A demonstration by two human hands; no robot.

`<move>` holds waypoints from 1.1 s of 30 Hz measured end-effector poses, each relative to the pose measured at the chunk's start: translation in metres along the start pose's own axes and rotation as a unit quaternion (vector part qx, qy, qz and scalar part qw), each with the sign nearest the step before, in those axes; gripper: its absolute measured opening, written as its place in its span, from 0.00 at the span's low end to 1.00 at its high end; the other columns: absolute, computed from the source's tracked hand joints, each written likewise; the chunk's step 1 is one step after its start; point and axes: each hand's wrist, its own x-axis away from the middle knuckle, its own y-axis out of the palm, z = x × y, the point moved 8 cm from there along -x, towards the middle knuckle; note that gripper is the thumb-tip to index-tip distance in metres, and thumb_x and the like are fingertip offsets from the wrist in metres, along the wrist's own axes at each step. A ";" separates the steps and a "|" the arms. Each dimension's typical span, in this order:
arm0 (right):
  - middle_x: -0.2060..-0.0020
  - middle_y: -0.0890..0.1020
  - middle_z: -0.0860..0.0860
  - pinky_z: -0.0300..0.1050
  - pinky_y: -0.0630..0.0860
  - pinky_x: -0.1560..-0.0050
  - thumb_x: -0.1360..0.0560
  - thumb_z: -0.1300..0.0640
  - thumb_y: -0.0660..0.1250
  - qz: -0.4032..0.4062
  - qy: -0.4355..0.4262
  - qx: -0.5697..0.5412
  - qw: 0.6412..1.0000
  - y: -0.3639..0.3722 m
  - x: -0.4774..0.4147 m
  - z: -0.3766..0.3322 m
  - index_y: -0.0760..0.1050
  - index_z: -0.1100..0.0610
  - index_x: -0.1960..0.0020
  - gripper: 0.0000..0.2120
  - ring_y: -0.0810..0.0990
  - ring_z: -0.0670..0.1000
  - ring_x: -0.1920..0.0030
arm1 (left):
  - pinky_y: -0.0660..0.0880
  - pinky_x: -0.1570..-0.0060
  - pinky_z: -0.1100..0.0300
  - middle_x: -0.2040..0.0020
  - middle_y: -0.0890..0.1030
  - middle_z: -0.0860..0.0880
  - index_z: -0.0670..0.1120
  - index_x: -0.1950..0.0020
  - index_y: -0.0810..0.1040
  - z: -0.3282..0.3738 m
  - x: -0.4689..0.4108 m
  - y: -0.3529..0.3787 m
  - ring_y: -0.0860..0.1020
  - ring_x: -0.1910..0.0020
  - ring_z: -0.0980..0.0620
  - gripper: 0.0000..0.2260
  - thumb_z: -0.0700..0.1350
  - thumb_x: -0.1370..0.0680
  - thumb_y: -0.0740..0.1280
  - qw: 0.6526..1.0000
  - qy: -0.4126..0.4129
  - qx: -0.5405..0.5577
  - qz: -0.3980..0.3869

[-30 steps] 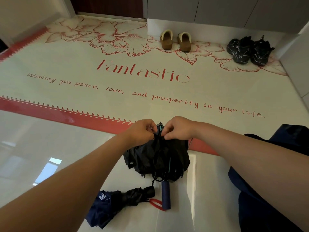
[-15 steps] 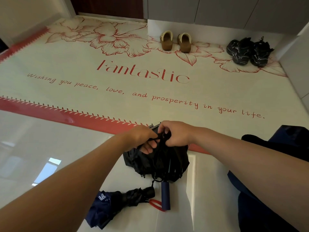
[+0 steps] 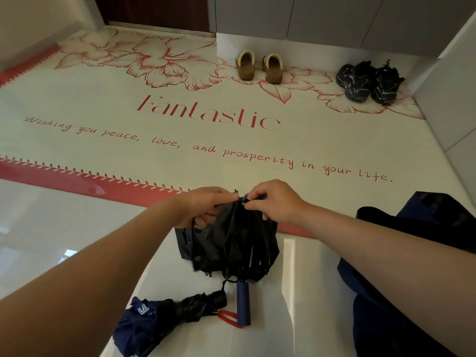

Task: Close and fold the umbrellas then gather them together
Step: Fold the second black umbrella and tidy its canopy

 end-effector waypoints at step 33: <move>0.63 0.78 0.45 0.40 0.69 0.58 0.21 0.51 0.70 -0.149 0.004 0.050 0.988 0.051 -0.009 -0.030 0.75 0.50 0.62 0.12 0.74 0.44 0.62 | 0.75 0.48 0.58 0.56 0.82 0.44 0.39 0.48 0.81 -0.028 0.021 -0.023 0.80 0.57 0.48 0.13 0.36 0.21 0.57 0.921 -0.054 -0.386 0.005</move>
